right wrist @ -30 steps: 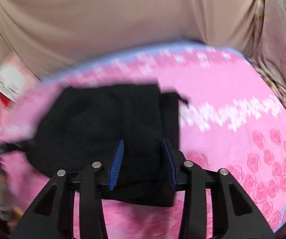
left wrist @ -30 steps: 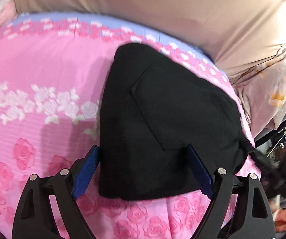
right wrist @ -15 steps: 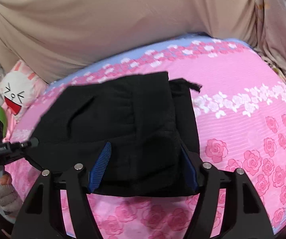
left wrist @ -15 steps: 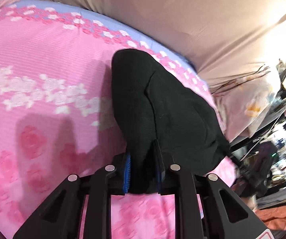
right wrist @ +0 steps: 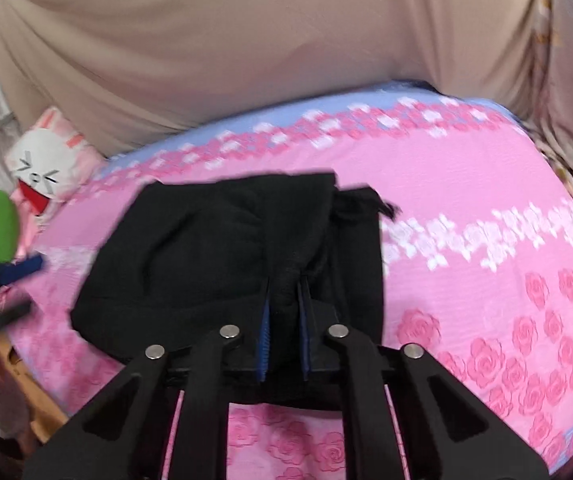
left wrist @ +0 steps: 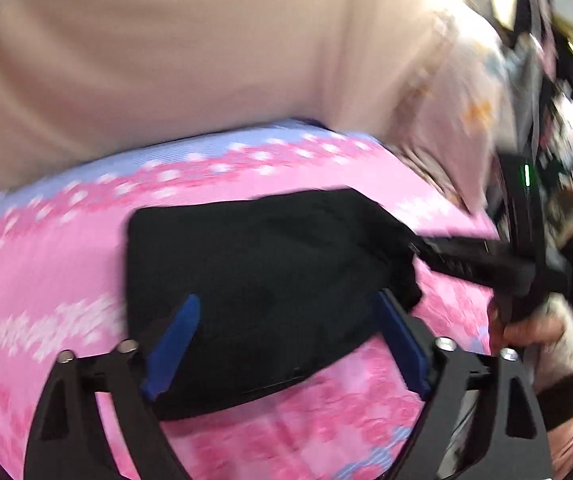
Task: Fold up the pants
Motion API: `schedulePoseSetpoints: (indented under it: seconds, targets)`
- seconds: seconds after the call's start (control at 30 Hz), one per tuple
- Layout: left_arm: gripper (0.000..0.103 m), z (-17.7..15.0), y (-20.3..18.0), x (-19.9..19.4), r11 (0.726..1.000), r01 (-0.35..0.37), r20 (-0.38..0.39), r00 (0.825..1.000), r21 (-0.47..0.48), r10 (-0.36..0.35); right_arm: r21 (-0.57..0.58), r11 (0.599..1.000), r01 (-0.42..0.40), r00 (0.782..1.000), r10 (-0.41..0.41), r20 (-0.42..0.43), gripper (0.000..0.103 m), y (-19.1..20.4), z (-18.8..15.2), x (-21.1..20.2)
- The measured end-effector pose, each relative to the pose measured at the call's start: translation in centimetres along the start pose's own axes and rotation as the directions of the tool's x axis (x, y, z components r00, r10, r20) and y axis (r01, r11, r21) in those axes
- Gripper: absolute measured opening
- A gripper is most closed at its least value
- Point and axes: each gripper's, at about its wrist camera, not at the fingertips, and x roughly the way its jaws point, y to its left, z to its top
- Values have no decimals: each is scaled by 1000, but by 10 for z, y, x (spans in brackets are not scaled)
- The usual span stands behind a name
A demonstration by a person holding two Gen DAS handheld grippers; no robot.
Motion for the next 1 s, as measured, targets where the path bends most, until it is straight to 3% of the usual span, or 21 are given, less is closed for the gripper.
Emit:
schedulePoseSetpoints:
  seconds: [0.1, 0.2, 0.23, 0.27, 0.33, 0.37, 0.5, 0.57, 0.67, 0.73, 0.77, 0.8, 0.83, 0.9, 1.0]
  targets:
    - [87, 1, -31, 27, 996, -18, -32, 999, 89, 21, -8, 997, -81, 996, 81, 29, 9, 5, 16, -12]
    - [85, 7, -50, 61, 992, -48, -52, 997, 113, 54, -2, 984, -177, 983, 177, 43, 9, 10, 32, -19]
    - [62, 8, -51, 68, 993, -43, -59, 997, 108, 49, 3, 978, -210, 977, 209, 42, 9, 10, 36, -19]
    - [27, 11, -49, 75, 994, -47, -74, 996, 96, 54, 6, 971, -239, 970, 238, 38, 10, 10, 39, -18]
    - [5, 22, -35, 88, 996, -78, -100, 992, 35, 81, -9, 970, -244, 970, 244, 21, 13, 7, 43, -13]
    - [5, 25, -29, 86, 998, -57, -96, 994, 9, 58, -17, 979, -205, 978, 206, 38, 16, 3, 43, -13]
    - [4, 47, -1, 59, 996, -42, -36, 999, -74, 40, -80, 997, 19, 995, -11, 98, 57, -25, 33, -11]
    - [4, 57, 5, 46, 995, -46, -6, 999, -88, 46, -152, 984, 96, 992, -82, 95, 60, -28, 30, -1]
    - [4, 68, 7, 42, 994, -51, 2, 999, -94, 52, -233, 968, 97, 995, -89, 47, 60, -29, 27, 25]
    - [4, 72, 5, 42, 994, -59, 3, 998, -93, 59, -275, 957, 91, 996, -91, 12, 58, -28, 27, 44]
    - [4, 72, 5, 42, 994, -57, 2, 998, -98, 58, -283, 955, 86, 996, -92, -9, 44, -28, 27, 51]
    - [4, 73, 4, 41, 993, -57, 2, 998, -99, 58, -274, 960, 64, 995, -81, -53, 19, -29, 29, 60]
    - [4, 73, 5, 41, 993, -60, 2, 998, -99, 60, -260, 965, 46, 995, -67, -75, 5, -30, 29, 62]
    - [4, 73, 5, 39, 993, -59, 6, 998, -99, 60, -224, 975, -2, 996, -18, -88, 3, -25, 28, 53]
    - [4, 73, 5, 37, 994, -48, 8, 999, -95, 49, -146, 975, -166, 983, 152, -100, 2, -14, 25, 36]
